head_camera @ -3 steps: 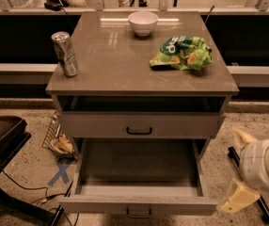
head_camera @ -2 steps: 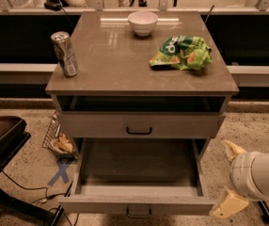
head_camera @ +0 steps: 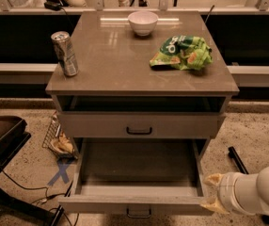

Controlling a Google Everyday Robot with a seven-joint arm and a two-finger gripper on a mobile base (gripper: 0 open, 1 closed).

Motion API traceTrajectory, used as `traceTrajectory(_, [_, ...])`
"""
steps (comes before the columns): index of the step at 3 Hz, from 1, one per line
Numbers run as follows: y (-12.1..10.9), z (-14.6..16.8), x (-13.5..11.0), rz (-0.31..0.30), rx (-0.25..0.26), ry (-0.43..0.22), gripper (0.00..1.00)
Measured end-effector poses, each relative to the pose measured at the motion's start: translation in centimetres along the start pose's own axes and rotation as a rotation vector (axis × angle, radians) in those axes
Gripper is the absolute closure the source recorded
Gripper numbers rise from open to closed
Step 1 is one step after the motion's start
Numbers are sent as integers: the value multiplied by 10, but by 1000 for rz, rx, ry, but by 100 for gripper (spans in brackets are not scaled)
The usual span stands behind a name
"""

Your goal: Close middle drawer

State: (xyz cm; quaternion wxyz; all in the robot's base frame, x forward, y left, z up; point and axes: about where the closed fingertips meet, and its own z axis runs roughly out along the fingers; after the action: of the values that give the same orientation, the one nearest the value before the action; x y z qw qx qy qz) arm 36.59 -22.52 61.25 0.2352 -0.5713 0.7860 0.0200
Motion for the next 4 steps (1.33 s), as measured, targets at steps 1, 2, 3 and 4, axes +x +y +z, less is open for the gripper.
traceTrajectory(1, [23,31,20,18,-30,-51,75])
traceTrajectory(2, [30,38,27,8,-42,-60,100])
traceTrajectory(3, [31,39,27,11,-45,-62,100])
traceTrajectory(4, [40,64,34,48,-91,-89,100])
